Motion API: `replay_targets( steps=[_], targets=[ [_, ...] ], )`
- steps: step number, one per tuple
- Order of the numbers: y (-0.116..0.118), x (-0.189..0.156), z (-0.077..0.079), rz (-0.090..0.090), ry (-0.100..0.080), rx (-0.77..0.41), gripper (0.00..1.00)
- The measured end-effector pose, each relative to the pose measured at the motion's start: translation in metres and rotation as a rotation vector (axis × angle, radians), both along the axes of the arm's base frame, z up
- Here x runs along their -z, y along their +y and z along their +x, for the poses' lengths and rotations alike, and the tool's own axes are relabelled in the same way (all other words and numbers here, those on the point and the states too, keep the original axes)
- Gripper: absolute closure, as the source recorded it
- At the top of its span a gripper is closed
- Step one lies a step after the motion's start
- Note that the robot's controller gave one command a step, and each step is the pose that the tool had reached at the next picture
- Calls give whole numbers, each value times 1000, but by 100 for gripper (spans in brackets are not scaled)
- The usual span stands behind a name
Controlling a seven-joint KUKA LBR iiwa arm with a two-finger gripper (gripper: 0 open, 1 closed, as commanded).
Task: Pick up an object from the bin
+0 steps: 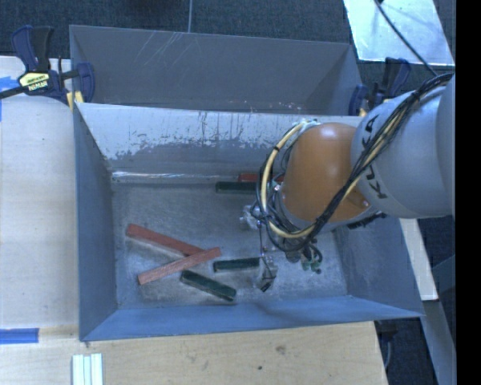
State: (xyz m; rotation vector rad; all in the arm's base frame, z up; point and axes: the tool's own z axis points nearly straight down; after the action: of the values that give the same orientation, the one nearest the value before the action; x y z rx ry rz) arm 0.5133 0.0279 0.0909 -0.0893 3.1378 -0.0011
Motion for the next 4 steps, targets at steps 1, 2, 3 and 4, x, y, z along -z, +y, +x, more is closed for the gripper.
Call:
replay_targets(
  steps=[1,2,3,4],
  targets=[
    [0,0,0,0,0,0,100],
    [28,-56,-26,2,-5,-62,100],
    [27,-53,-26,1,-1,-60,0],
    [-19,24,38,-1,0,-32,0]
  ],
)
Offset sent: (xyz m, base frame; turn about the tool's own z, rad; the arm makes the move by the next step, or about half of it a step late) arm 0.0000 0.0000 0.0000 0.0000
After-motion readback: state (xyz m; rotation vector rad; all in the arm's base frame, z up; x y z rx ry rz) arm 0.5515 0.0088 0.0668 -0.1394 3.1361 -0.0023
